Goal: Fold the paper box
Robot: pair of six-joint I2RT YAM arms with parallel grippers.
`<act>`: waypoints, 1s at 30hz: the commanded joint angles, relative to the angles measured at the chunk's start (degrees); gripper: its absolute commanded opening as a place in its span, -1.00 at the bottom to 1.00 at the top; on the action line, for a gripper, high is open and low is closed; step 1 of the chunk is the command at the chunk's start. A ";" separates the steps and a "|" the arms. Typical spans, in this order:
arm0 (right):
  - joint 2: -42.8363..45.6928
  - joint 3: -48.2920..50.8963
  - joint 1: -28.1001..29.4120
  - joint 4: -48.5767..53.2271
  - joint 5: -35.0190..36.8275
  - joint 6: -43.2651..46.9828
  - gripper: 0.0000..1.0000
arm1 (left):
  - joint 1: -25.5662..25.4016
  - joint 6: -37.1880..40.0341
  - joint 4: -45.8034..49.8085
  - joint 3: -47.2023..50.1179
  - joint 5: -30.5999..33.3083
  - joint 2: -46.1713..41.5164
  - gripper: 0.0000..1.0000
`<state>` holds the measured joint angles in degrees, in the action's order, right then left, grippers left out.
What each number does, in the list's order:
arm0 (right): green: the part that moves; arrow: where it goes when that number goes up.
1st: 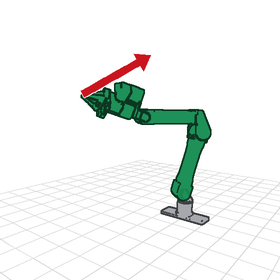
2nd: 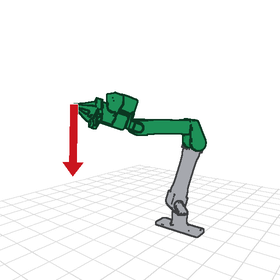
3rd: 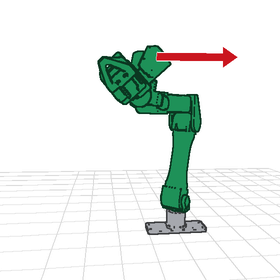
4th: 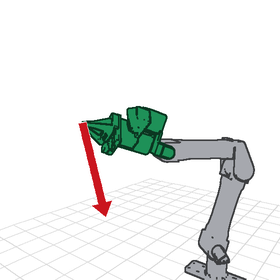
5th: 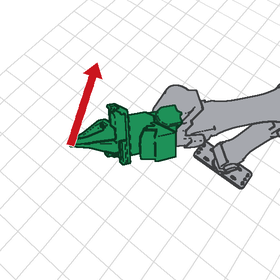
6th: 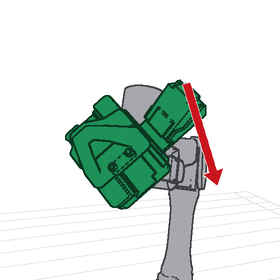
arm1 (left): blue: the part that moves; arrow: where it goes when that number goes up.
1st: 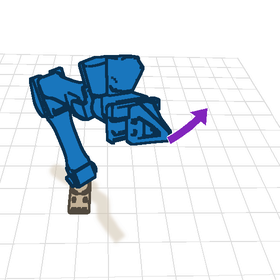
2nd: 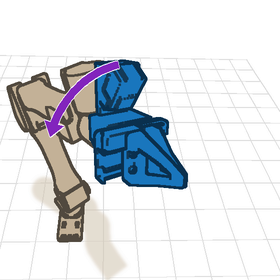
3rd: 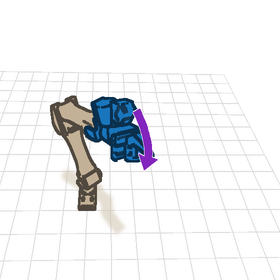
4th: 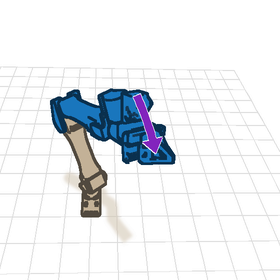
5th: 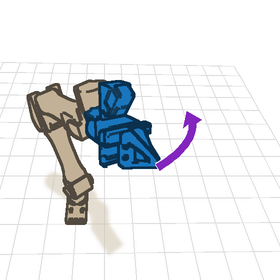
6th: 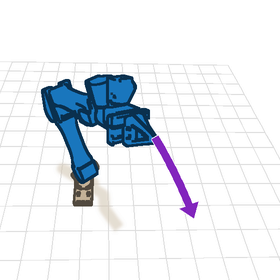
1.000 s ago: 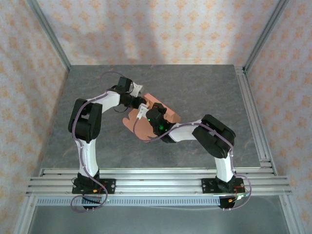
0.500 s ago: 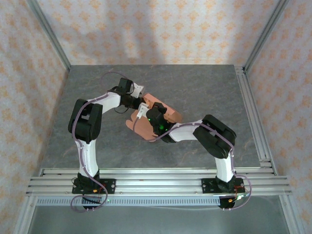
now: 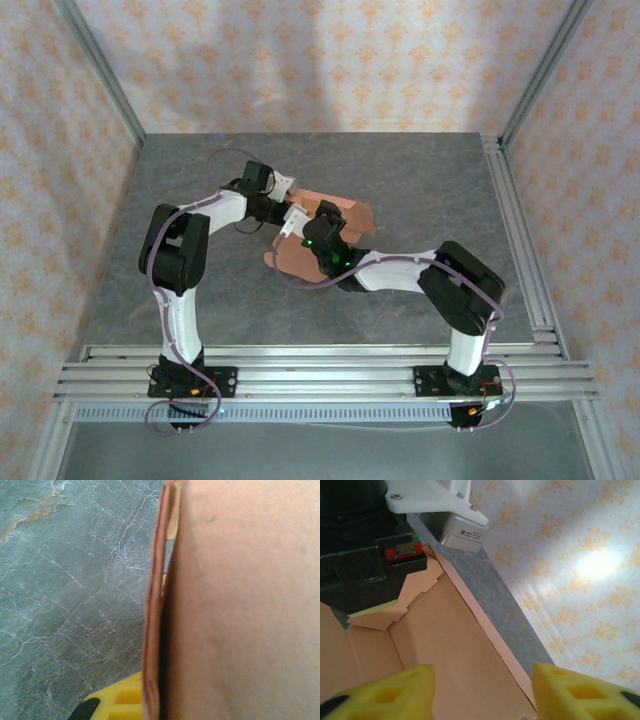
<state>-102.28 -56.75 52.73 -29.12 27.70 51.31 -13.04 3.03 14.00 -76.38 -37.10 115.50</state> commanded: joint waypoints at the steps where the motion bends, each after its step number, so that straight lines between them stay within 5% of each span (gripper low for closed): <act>1: 4.30 1.42 0.35 4.15 -2.99 -7.16 0.27 | 0.03 0.35 -0.07 -0.26 2.23 -2.52 -0.98; 8: 15.00 1.90 0.34 13.43 -11.27 -20.35 0.60 | -0.31 0.82 -1.27 1.61 4.93 -5.08 -0.98; 20: 22.90 -3.17 -10.26 24.91 -21.92 -48.06 0.57 | -4.81 -1.59 -11.45 13.93 18.77 -15.71 -0.98; 30: 13.11 -13.51 -22.98 37.34 -51.55 -65.78 0.51 | -10.14 -0.98 -16.54 20.77 22.16 -17.77 -0.98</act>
<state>-86.28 -68.20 30.74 3.18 -11.46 -7.88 -22.28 1.96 1.15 -56.49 -17.72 98.91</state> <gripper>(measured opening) 0.758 0.057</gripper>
